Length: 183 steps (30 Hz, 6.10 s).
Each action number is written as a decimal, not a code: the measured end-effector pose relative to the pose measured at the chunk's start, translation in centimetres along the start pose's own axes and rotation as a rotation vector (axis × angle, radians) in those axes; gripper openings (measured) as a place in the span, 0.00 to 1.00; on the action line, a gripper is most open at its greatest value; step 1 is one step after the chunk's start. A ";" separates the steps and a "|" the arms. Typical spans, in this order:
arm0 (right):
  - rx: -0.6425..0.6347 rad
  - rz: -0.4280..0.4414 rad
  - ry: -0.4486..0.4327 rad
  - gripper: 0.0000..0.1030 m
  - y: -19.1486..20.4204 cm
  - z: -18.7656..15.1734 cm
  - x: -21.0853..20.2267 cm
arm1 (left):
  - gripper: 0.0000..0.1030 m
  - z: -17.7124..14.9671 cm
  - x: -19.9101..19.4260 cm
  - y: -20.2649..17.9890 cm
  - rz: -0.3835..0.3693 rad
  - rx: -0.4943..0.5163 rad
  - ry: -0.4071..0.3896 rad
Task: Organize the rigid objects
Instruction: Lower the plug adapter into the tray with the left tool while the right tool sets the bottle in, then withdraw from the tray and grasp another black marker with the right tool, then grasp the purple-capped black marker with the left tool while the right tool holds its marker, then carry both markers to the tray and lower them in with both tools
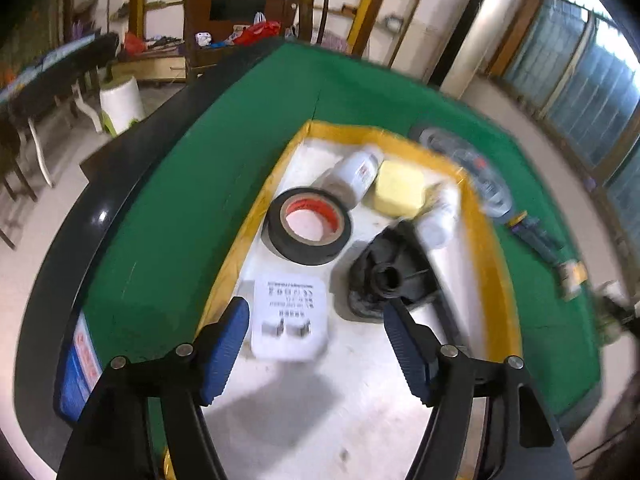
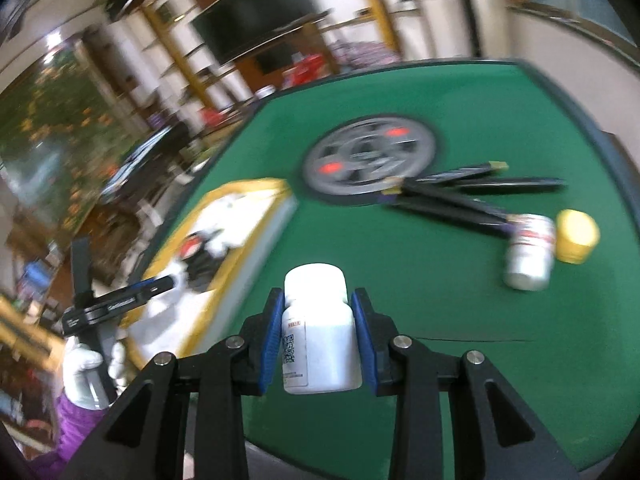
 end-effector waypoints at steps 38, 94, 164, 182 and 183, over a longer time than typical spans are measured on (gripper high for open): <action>-0.462 0.159 0.355 0.33 26.9 -5.4 15.2 | 0.76 -2.9 -8.7 9.1 -0.013 -0.197 -0.216; 0.047 0.022 0.276 0.59 -6.0 1.8 9.9 | 0.76 -7.0 -0.7 -17.3 -0.232 0.253 0.103; 0.175 -0.078 0.017 0.14 -9.6 -0.5 6.8 | 0.15 -3.6 8.1 -20.7 -0.293 0.305 0.149; 0.015 0.206 0.119 0.14 8.2 0.4 5.8 | 0.16 -2.8 1.1 -5.6 -0.157 -0.022 0.063; 0.005 0.212 0.135 0.14 9.3 0.2 6.3 | 0.16 -2.9 1.5 -5.3 -0.145 -0.032 0.069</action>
Point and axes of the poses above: each gripper's, at about its wrist camera, not at the fingertips, and x roughly the way its jaws point, y to its left, z to its top, the point moved 5 cm from there along x, roughly the way its jaws point, and after that the axes turned 9 degrees about -z, right-handed, at the moved point
